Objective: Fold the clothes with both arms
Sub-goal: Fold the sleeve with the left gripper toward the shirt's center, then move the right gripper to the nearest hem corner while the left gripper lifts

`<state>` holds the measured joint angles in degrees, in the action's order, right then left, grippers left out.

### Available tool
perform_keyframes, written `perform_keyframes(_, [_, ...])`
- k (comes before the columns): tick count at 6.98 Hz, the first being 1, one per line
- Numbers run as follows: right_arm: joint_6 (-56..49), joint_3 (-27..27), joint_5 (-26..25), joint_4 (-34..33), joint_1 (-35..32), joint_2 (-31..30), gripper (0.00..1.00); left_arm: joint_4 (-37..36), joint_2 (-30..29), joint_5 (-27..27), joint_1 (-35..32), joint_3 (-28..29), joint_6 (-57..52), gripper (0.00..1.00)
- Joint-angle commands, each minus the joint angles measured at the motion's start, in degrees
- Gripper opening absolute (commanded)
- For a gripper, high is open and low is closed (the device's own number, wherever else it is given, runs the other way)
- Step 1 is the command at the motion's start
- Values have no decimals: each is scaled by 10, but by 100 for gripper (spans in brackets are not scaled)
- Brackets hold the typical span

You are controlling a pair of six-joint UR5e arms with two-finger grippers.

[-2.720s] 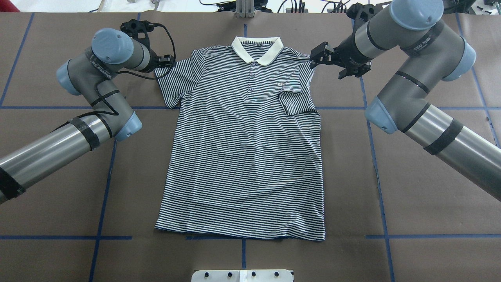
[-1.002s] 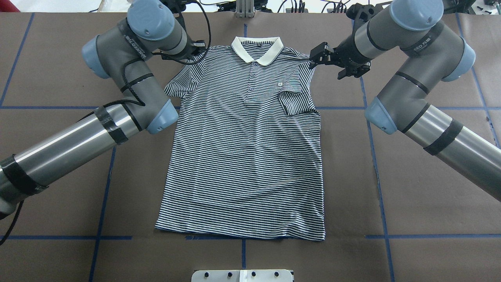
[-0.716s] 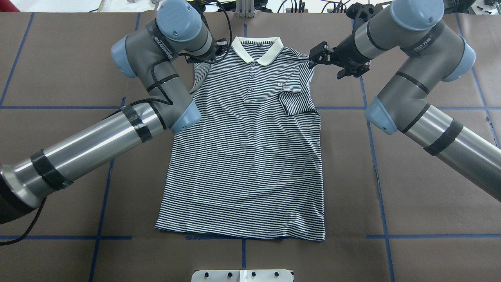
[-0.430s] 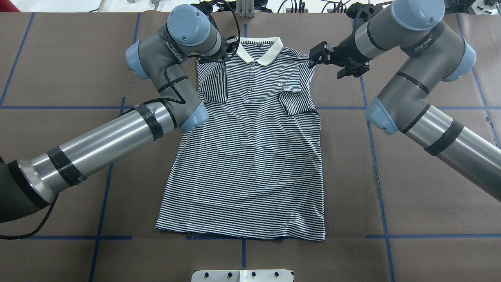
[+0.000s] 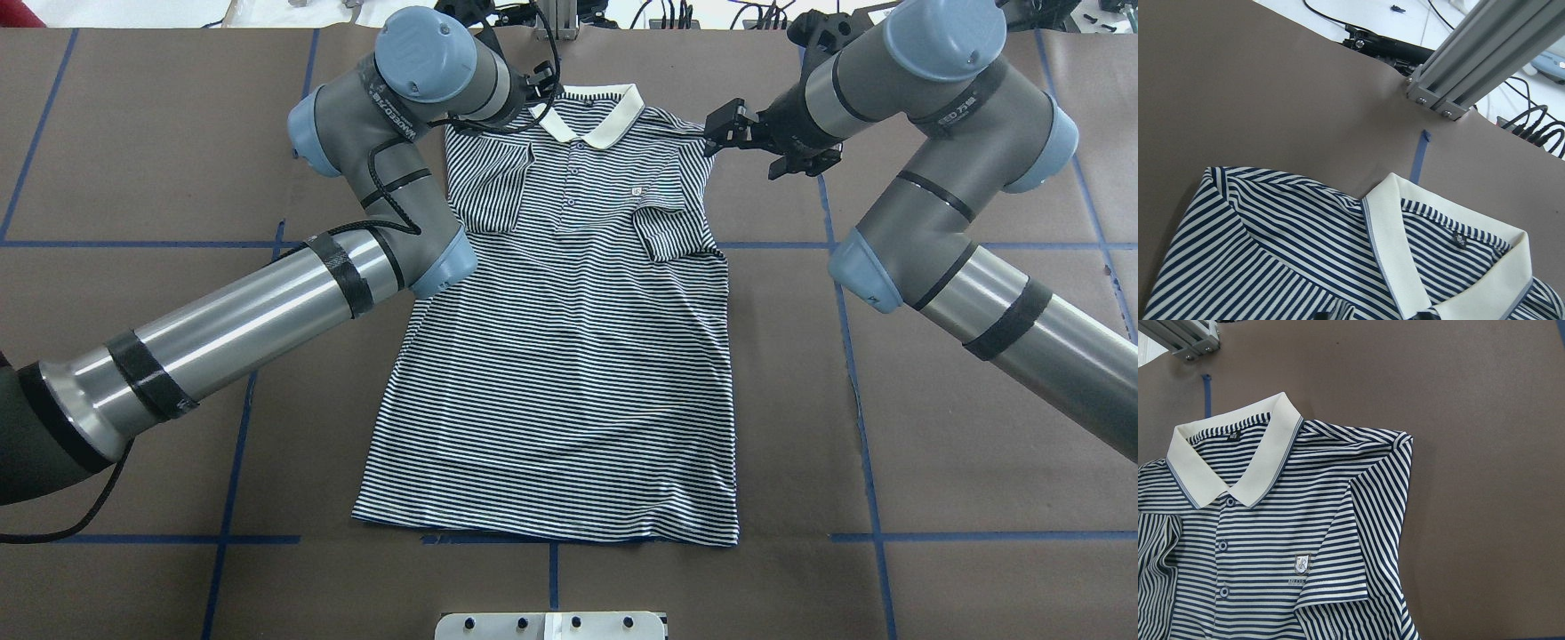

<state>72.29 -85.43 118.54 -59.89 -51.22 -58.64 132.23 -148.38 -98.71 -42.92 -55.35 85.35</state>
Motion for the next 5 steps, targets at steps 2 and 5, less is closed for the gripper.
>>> perform_keyframes(2, [64,-118,-56,-10,69,-85,100,-129,133,-105,-14,-230,-88,100])
perform_keyframes(5, [168,-338,-190,-143,243,-233,100,-200,296,-108,-15,-444,-202,100])
